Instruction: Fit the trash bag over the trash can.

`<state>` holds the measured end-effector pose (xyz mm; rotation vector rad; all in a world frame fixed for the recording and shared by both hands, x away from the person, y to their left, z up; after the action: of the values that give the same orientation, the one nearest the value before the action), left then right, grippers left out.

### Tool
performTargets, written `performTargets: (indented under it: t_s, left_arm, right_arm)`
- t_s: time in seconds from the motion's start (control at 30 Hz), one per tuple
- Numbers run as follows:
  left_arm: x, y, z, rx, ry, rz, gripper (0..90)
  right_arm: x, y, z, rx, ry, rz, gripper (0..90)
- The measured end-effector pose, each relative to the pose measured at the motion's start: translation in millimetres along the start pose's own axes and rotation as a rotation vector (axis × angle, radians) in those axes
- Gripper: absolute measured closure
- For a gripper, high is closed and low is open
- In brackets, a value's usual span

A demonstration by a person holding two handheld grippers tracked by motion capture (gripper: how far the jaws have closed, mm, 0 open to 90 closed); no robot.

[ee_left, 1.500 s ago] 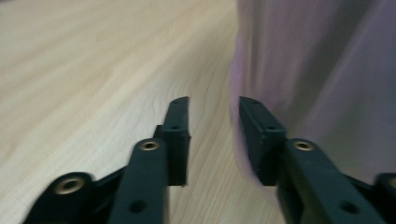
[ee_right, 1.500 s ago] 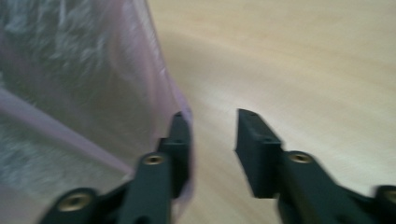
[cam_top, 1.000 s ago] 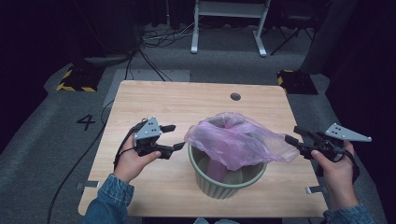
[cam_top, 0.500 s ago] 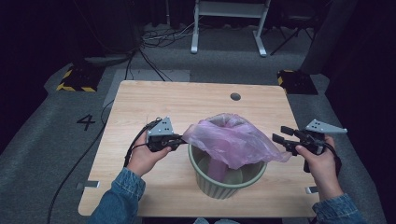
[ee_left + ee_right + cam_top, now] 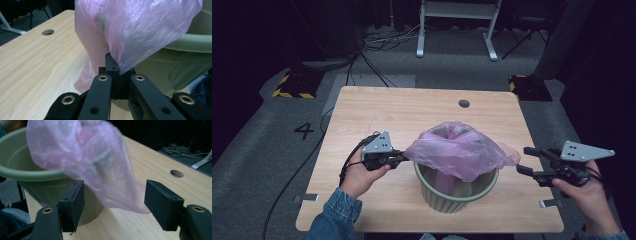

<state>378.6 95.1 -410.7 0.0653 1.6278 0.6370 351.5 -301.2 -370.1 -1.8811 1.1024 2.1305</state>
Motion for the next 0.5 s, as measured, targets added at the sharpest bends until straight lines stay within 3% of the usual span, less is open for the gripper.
performTargets:
  t_s: [0.07,0.1,0.13,0.2,0.37,0.5]
  left_arm:
    - [-0.4,-1.1,-2.8,0.007,-0.006,0.002,89.6]
    - [-0.8,-1.1,-4.9,0.014,-0.008,0.002,89.6]
    - [-1.3,-0.5,-6.9,0.021,-0.014,0.001,89.6]
    - [-2.0,1.3,-10.9,0.032,-0.021,-0.008,89.6]
    - [6.8,5.9,-23.5,0.067,-0.016,-0.046,89.6]
    - [20.5,10.1,-36.4,0.086,-0.040,-0.035,89.7]
  right_arm:
    - [4.1,-11.8,2.7,0.010,0.022,0.024,45.4]
    - [5.4,-15.0,3.5,0.007,0.023,0.027,56.5]
    - [7.6,-18.5,5.5,-0.016,0.019,0.041,69.9]
    - [10.7,-23.2,10.5,-0.055,0.016,0.054,85.5]
    - [20.3,-29.8,32.7,-0.134,0.047,0.084,90.0]
    - [25.2,-27.2,51.6,-0.190,0.059,0.090,90.0]
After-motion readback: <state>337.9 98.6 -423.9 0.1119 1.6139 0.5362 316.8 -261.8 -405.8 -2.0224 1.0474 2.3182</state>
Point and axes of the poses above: each handheld gripper's, and its own axes: y roughly backward along the jaws, x roughly out of its underside, z roughly to its left, the point moved 6 cm from there along -y, roughly forward along the jaws, and after that the axes turned 1 degree about x, right-handed, at the moved point
